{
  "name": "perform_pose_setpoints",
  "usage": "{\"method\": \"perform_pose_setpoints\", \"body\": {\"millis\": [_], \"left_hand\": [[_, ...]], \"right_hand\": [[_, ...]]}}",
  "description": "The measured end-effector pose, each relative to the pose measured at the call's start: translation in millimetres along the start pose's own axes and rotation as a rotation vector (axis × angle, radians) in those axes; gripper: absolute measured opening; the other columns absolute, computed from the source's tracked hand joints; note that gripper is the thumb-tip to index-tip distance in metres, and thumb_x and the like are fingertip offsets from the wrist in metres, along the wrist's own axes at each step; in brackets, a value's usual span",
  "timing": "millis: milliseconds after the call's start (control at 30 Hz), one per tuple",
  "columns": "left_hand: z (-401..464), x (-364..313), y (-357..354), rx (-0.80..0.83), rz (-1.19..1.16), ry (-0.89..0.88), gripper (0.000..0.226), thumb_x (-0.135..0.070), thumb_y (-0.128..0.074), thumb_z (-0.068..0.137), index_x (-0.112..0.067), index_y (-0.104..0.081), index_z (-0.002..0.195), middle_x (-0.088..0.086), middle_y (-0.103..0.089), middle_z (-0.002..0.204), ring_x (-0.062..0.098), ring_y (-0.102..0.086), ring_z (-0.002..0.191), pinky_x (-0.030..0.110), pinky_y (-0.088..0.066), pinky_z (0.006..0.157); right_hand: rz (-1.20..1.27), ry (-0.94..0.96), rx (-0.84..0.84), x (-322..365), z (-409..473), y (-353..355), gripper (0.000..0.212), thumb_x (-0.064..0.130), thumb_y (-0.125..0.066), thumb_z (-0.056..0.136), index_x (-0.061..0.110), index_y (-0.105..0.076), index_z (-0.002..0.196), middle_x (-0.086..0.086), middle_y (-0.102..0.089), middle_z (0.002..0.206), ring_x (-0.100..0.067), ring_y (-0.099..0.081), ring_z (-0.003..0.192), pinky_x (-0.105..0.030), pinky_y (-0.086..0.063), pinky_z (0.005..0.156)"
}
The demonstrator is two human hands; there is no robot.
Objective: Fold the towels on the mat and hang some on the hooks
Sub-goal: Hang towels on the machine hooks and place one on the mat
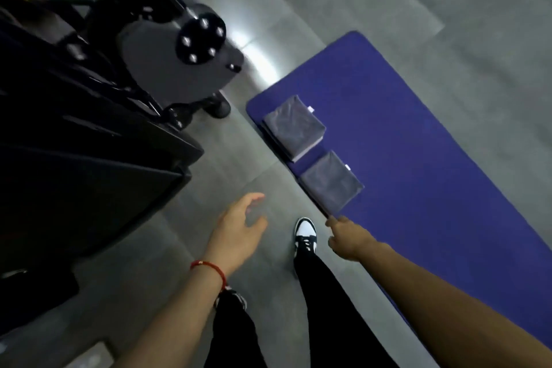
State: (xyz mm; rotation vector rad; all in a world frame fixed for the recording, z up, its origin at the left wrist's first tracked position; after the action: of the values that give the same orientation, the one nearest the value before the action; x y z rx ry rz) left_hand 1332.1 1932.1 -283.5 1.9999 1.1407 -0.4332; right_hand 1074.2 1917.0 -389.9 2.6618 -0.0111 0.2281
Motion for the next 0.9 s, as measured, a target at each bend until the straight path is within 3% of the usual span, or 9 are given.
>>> {"method": "perform_pose_setpoints", "body": {"millis": [67, 167, 400, 567, 633, 700, 767, 833, 900], "left_hand": [[47, 10, -35, -0.009, -0.137, 0.117, 0.032, -0.011, -0.065, 0.087, -0.031, -0.063, 0.112, -0.005, -0.066, 0.115, 0.017, -0.062, 0.113, 0.029, -0.046, 0.100], [119, 41, -88, -0.043, -0.225, 0.187, 0.033, -0.025, -0.060, 0.072, -0.032, -0.063, 0.104, -0.002, -0.067, 0.109, 0.017, -0.063, 0.103, 0.028, -0.049, 0.096], [272, 148, -185, -0.080, -0.067, 0.114, 0.055, -0.024, -0.059, 0.085, -0.033, -0.054, 0.138, -0.007, -0.054, 0.141, 0.012, -0.049, 0.131, 0.039, -0.044, 0.109], [344, 208, -222, -0.108, -0.026, 0.050, 0.056, -0.017, -0.060, 0.090, -0.033, -0.051, 0.142, -0.005, -0.053, 0.141, 0.012, -0.050, 0.129, 0.037, -0.041, 0.111], [360, 227, -229, -0.117, 0.014, 0.019, 0.056, -0.014, -0.059, 0.090, -0.028, -0.051, 0.143, -0.003, -0.053, 0.141, 0.012, -0.049, 0.130, 0.038, -0.042, 0.110], [368, 240, -234, -0.098, 0.051, -0.002, 0.057, -0.012, -0.059, 0.090, -0.024, -0.050, 0.145, -0.001, -0.051, 0.143, 0.013, -0.047, 0.132, 0.041, -0.043, 0.110], [368, 246, -237, -0.096, 0.056, 0.006, 0.057, -0.012, -0.060, 0.090, -0.022, -0.049, 0.145, -0.001, -0.051, 0.144, 0.016, -0.047, 0.133, 0.045, -0.043, 0.109], [361, 245, -239, -0.095, 0.070, 0.007, 0.057, -0.012, -0.061, 0.089, -0.021, -0.050, 0.144, 0.000, -0.052, 0.142, 0.017, -0.048, 0.132, 0.046, -0.044, 0.109], [350, 235, -236, -0.076, 0.100, 0.010, 0.057, -0.014, -0.061, 0.089, -0.022, -0.050, 0.144, 0.000, -0.052, 0.141, 0.017, -0.048, 0.131, 0.042, -0.043, 0.109]], "right_hand": [[-0.015, -0.002, 0.009, -21, 52, -9, 0.046, 0.029, -0.050, 0.103, 0.010, -0.042, 0.145, -0.017, -0.044, 0.146, -0.040, -0.051, 0.128, -0.044, -0.047, 0.100], [-0.047, -0.005, 0.002, -47, 141, -27, 0.041, 0.019, -0.050, 0.099, 0.010, -0.046, 0.140, -0.016, -0.048, 0.144, -0.038, -0.052, 0.126, -0.044, -0.047, 0.099], [-0.313, 0.057, -0.057, -95, 361, -74, 0.046, 0.018, -0.057, 0.095, 0.015, -0.044, 0.139, -0.010, -0.047, 0.141, -0.033, -0.050, 0.129, -0.047, -0.043, 0.101], [-0.494, 0.183, -0.194, -98, 482, -78, 0.058, 0.019, -0.044, 0.103, 0.019, -0.024, 0.158, -0.008, -0.018, 0.167, -0.029, -0.021, 0.152, -0.050, -0.032, 0.116], [-0.629, 0.273, -0.245, -96, 505, -85, 0.054, 0.017, -0.023, 0.099, 0.017, -0.035, 0.152, -0.012, -0.037, 0.157, -0.031, -0.030, 0.147, -0.050, -0.033, 0.113], [-0.753, 0.380, -0.331, -97, 510, -88, 0.062, 0.017, -0.010, 0.089, 0.009, -0.050, 0.135, -0.016, -0.059, 0.129, -0.036, -0.051, 0.125, -0.052, -0.036, 0.106], [-0.794, 0.424, -0.404, -102, 503, -92, 0.062, 0.015, -0.006, 0.088, 0.004, -0.057, 0.121, -0.018, -0.064, 0.107, -0.037, -0.061, 0.102, -0.054, -0.039, 0.105], [-0.791, 0.414, -0.465, -109, 495, -93, 0.046, 0.009, -0.018, 0.092, 0.004, -0.058, 0.114, -0.017, -0.065, 0.100, -0.036, -0.064, 0.094, -0.052, -0.040, 0.106], [-0.740, 0.406, -0.416, -111, 483, -82, 0.027, 0.007, -0.046, 0.093, 0.004, -0.056, 0.118, -0.016, -0.064, 0.107, -0.036, -0.063, 0.100, -0.048, -0.039, 0.108]]}}
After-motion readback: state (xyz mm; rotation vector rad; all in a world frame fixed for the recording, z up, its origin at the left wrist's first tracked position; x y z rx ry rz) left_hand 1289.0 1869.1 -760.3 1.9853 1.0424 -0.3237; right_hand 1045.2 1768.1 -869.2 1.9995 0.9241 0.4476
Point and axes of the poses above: each hand's wrist, its own z-axis towards the middle knuckle, its own y-axis out of the back of the hand, x = y × z, the point moved 1 cm from there along z, towards the middle knuckle
